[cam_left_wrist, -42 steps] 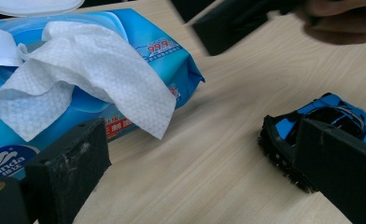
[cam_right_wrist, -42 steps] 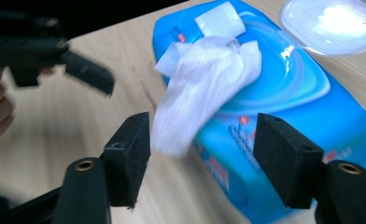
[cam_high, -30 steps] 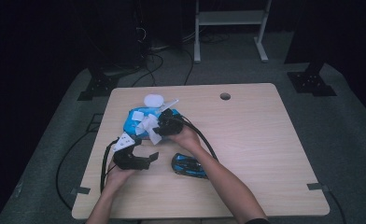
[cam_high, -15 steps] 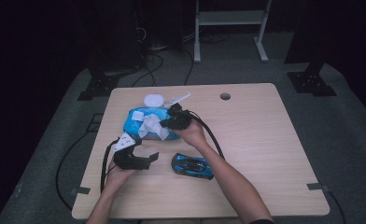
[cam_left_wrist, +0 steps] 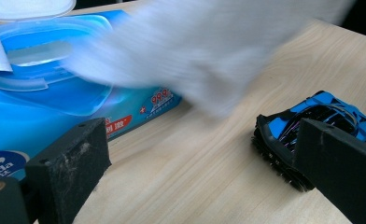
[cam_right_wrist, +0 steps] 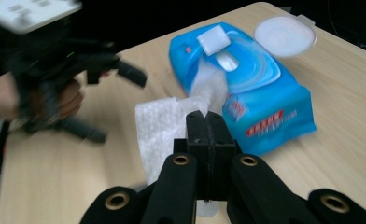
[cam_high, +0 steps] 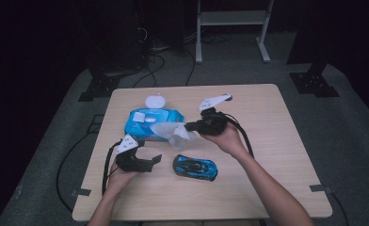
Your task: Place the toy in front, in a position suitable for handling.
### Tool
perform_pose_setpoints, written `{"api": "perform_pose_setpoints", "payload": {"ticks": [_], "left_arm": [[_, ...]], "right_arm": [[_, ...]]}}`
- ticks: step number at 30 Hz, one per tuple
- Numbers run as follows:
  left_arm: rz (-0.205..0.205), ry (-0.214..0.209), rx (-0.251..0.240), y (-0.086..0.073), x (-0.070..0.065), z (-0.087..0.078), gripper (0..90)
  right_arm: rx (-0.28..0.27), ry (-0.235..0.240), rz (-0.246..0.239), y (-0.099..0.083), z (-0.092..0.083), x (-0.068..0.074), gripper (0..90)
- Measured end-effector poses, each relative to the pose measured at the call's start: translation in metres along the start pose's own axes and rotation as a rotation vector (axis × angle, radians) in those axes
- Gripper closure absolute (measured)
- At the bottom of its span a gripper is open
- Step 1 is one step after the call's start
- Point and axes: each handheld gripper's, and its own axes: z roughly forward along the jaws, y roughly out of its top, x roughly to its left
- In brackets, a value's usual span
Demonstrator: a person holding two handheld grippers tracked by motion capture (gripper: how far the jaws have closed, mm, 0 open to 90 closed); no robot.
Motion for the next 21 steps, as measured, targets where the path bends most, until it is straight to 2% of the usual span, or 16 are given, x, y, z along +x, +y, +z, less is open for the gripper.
{"api": "perform_pose_setpoints", "payload": {"ticks": [5,7,10,12,14,16,18,21], "left_arm": [[0.009,-0.005,0.007,0.000,-0.002,0.001,3.0],[0.013,-0.006,0.010,0.001,-0.003,0.002,3.0],[0.015,-0.011,0.014,0.000,-0.004,0.003,3.0],[0.018,-0.012,0.016,0.000,-0.006,0.005,3.0],[0.025,-0.015,0.017,0.001,-0.007,0.006,3.0],[0.027,-0.021,0.021,0.001,-0.008,0.007,3.0],[0.036,-0.028,0.026,0.001,-0.009,0.008,3.0],[0.040,-0.036,0.027,0.001,-0.011,0.008,3.0]], "right_arm": [[-0.012,0.001,-0.030,-0.023,-0.051,0.019,89.9],[-0.031,0.008,-0.027,-0.033,-0.073,0.026,89.8],[-0.026,0.001,-0.020,-0.042,-0.095,0.033,89.8],[-0.012,-0.020,-0.028,-0.047,-0.106,0.037,89.8],[-0.003,-0.021,-0.019,-0.051,-0.110,0.037,89.8],[0.006,0.001,-0.001,-0.056,-0.106,0.035,89.8],[0.025,0.011,0.007,-0.060,-0.094,0.033,89.7],[0.065,0.019,0.011,-0.068,-0.067,0.029,89.7]]}}
